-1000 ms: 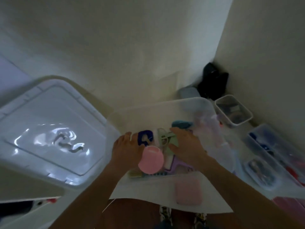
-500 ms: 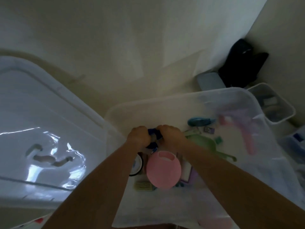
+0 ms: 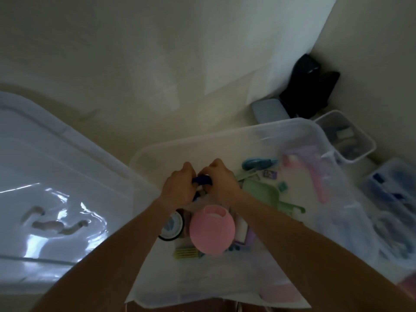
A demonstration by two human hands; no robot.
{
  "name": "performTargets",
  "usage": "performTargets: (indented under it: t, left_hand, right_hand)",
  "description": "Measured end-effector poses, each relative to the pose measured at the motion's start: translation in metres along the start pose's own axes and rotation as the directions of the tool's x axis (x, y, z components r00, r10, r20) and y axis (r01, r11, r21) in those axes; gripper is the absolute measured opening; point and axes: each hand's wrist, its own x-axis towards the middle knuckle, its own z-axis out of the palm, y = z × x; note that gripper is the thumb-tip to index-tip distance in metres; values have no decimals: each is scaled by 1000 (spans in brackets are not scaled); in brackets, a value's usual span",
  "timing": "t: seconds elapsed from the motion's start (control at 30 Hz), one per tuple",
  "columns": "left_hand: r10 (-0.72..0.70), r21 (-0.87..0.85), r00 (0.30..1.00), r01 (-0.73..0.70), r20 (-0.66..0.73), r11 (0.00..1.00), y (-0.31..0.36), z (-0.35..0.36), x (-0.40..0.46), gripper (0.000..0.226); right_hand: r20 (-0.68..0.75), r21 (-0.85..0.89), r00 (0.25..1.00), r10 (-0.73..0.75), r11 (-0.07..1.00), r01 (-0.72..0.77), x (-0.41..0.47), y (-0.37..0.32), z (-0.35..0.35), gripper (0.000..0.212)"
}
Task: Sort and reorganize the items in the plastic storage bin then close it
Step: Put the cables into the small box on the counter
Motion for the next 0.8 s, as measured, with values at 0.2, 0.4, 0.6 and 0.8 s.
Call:
performTargets:
  t: [0.2, 0.4, 0.6, 0.8]
  left_hand:
    - [163, -353, 957, -243, -241, 903, 67, -53, -45, 25]
    - [437, -429, 878, -477, -196, 767, 218, -49, -73, 25]
    - [570, -187, 819, -551, 68, 814, 368, 43, -81, 25]
    - [86, -316, 938, 26, 337, 948, 442, 136, -37, 52]
  right_hand:
    - [-302, 297, 950, 78, 955, 16, -65, -12, -80, 13]
    - [-462, 764, 757, 462, 640, 76, -204, 31, -173, 23]
    - [-338, 924, 518, 786, 382, 22, -307, 130, -206, 15]
    - [-183, 977, 420, 889, 213, -25, -345, 219, -179, 14]
